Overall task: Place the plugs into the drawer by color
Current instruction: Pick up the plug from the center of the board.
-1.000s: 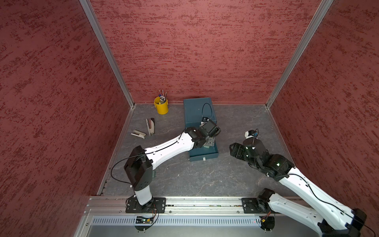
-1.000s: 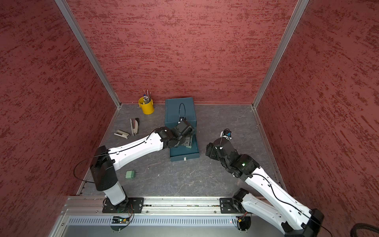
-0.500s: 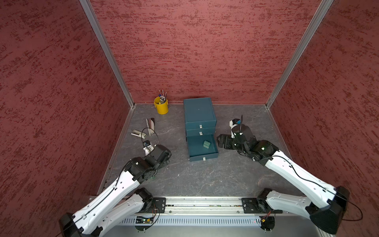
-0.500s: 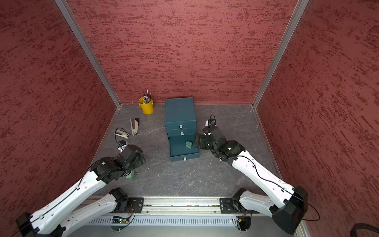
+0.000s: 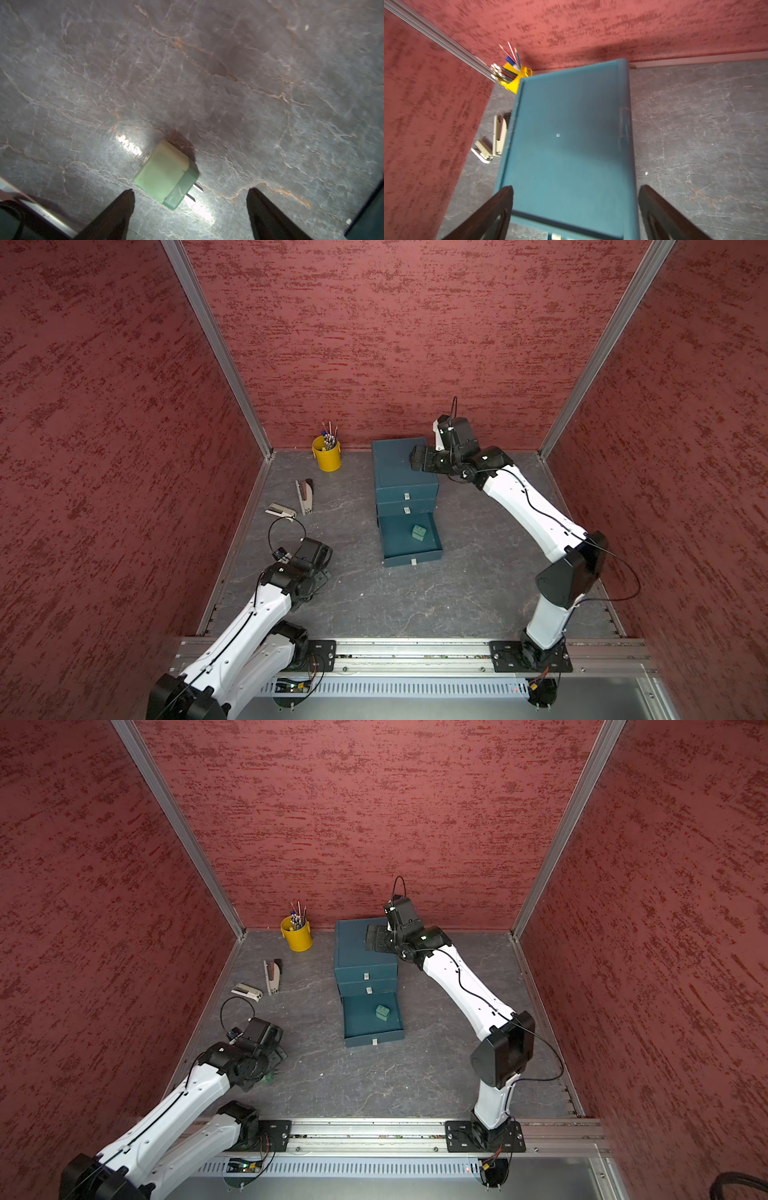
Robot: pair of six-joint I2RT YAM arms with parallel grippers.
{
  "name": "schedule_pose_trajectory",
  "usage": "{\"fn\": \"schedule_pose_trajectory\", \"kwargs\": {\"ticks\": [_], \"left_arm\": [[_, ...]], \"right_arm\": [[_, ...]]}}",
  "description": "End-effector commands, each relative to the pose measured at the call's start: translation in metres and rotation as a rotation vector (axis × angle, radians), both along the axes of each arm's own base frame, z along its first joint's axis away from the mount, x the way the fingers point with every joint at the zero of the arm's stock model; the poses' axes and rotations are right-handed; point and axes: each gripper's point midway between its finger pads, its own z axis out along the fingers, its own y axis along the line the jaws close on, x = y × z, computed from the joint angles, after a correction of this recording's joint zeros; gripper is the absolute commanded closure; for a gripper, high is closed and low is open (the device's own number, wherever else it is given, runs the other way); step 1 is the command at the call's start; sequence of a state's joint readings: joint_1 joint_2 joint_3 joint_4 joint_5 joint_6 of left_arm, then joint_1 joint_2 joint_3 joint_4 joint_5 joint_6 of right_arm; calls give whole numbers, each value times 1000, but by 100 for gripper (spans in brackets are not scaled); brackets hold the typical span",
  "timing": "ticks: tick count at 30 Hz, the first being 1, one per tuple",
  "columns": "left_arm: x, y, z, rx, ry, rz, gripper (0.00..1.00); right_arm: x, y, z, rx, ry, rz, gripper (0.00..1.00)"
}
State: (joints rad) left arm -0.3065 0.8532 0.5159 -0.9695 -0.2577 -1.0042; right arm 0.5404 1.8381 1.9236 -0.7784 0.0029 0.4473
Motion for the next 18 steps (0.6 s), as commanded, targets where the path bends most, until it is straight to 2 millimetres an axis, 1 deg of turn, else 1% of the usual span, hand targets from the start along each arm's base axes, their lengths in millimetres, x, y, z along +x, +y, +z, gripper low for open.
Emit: {"fn": "schedule_pose_trajectory", "kwargs": {"ticks": [1, 4, 6, 8, 11, 13, 15, 18], "left_arm": [[5, -2, -10, -37, 6, 10, 8], [7, -2, -18, -46, 18, 21, 11], [9, -3, -24, -65, 20, 24, 14], [10, -5, -28, -87, 20, 25, 18], [10, -6, -33, -99, 22, 19, 26], [10, -5, -34, -94, 29, 15, 30], [12, -6, -35, -96, 31, 10, 33], [14, -9, -35, -107, 32, 1, 41]], "right_arm": [[-4, 1, -3, -14, 40, 36, 3], [2, 2, -14, -26, 71, 31, 5], [3, 2, -25, -40, 101, 31, 10], [2, 1, -31, -45, 119, 26, 12], [-1, -1, -31, -42, 118, 18, 14], [-4, -3, -30, -37, 116, 13, 14], [-6, -5, -29, -38, 115, 10, 14], [-8, -6, -31, -37, 119, 5, 15]]}}
